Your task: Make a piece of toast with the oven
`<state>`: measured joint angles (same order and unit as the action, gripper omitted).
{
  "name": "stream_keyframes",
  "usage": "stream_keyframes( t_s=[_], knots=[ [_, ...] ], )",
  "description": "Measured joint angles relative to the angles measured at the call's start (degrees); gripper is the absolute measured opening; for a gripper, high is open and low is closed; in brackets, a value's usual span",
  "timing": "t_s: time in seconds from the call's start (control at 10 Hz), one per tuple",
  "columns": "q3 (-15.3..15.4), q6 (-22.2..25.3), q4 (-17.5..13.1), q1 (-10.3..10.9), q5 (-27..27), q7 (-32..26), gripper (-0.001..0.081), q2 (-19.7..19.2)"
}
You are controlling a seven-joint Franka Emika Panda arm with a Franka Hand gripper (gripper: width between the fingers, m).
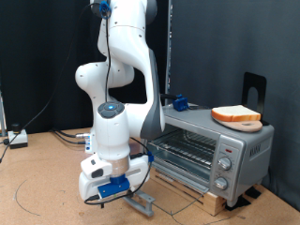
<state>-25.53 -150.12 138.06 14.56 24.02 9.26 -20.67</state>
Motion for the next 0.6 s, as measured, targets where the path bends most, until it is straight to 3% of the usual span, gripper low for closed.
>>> stream_keyframes(
  t_s=[0.3,0.6],
  knots=[
    [-0.85,-3.54,1.44,-1.42,-0.31,-4.26,0.0809,-0.15],
    [-2.57,-2.91,2.25,-2.93,-0.45,-8.66,0.0809,1.43]
  ],
)
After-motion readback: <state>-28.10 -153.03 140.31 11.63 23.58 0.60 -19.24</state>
